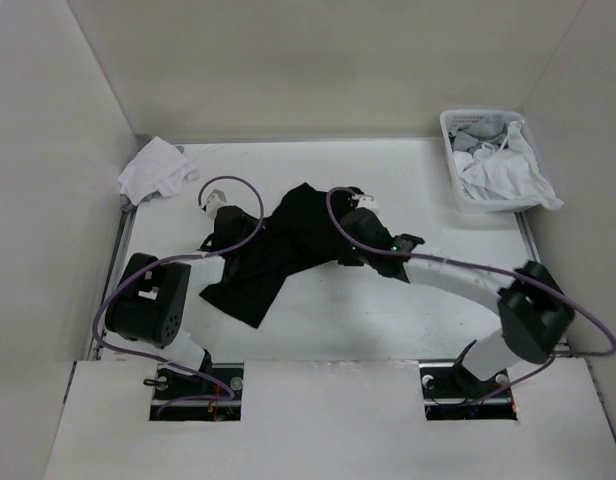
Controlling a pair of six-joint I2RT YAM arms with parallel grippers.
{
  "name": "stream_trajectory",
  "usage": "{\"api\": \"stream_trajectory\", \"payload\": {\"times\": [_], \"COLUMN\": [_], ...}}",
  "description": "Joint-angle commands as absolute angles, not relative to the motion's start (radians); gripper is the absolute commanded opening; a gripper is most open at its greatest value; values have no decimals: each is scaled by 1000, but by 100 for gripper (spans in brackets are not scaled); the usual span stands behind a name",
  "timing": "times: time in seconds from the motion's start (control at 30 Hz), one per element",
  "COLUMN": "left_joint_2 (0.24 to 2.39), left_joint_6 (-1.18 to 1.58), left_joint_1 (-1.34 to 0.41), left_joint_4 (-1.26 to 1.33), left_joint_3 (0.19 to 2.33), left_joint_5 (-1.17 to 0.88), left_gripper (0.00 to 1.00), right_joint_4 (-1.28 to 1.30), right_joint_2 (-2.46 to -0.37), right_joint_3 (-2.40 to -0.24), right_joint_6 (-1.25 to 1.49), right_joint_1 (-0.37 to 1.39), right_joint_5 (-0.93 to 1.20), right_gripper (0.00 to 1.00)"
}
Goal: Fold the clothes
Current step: Flatten the tank top out
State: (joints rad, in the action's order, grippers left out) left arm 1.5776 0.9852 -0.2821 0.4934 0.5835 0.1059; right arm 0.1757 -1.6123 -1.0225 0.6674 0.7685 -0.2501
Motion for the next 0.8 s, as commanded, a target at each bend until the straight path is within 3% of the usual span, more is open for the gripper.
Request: {"api": "stream_trajectory", "payload": {"times": [0.0,0.13,0.3,0.4,0.5,0.67,0.77], "left_joint_2": [1583,1594,1667,1697,1652,1487,1344], "left_joint_6": [1011,997,963,946,943,917,878], "left_joint_1": [-286,-271,-243,-226,-219,-251,-265], "left_joint_4": [591,578,534,493,482,445,378], "left_joint_3": [679,730,797,824,802,711,616], "left_joint_5": [153,137,54,41,69,156,192], "left_gripper": [5,5,8,14,27,35,36], "right_joint_4": [401,563,467,377,332,238,267], "right_joint_2": [-1372,-1184,-1259,-1331,-1284,-1388,-1434], "right_joint_3": [-976,-941,-804,-781,-784,-824,-833], "right_joint_6": [699,775,769,739,732,701,672], "right_joint_1": [844,910,843,823,780,755,803], "right_joint_5": [-178,42,103,117,2,-68,-106], "right_gripper": [6,10,19,43,54,31,34]}}
